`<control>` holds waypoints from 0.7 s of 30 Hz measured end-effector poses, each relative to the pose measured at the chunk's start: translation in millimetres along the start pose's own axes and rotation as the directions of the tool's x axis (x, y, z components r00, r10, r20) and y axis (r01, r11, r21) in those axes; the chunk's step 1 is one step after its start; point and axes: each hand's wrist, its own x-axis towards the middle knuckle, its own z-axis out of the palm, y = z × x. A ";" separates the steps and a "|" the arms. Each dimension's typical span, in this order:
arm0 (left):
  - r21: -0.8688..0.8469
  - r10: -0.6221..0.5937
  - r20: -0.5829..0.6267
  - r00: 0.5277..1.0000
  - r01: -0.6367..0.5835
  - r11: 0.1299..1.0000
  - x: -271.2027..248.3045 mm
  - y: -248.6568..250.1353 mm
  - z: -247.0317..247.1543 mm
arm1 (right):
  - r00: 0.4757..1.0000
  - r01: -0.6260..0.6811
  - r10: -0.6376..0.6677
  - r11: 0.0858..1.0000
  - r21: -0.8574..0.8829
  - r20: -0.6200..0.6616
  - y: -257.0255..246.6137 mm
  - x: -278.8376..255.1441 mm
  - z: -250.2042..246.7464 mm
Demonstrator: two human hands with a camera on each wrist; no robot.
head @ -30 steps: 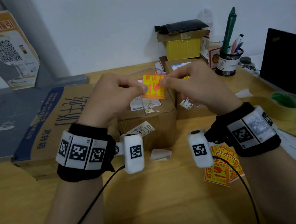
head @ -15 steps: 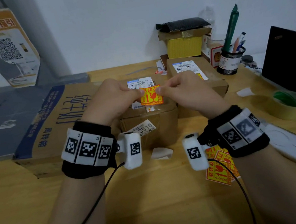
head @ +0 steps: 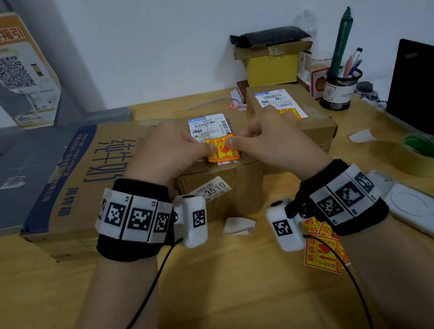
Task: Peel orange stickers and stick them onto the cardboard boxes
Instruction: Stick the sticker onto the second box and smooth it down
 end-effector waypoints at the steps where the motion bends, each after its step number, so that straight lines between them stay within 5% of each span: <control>1: 0.001 -0.001 -0.001 1.000 0.001 1.000 0.2 0.2 0.3 | 1.000 -0.004 0.004 1.000 -0.001 -0.001 0.0 -1.0 -0.8; 21: 0.026 -0.009 0.013 1.000 0.009 1.000 -1.3 2.8 2.9 | 1.000 -0.001 0.002 0.996 -0.094 0.005 -3.7 -5.7 -4.0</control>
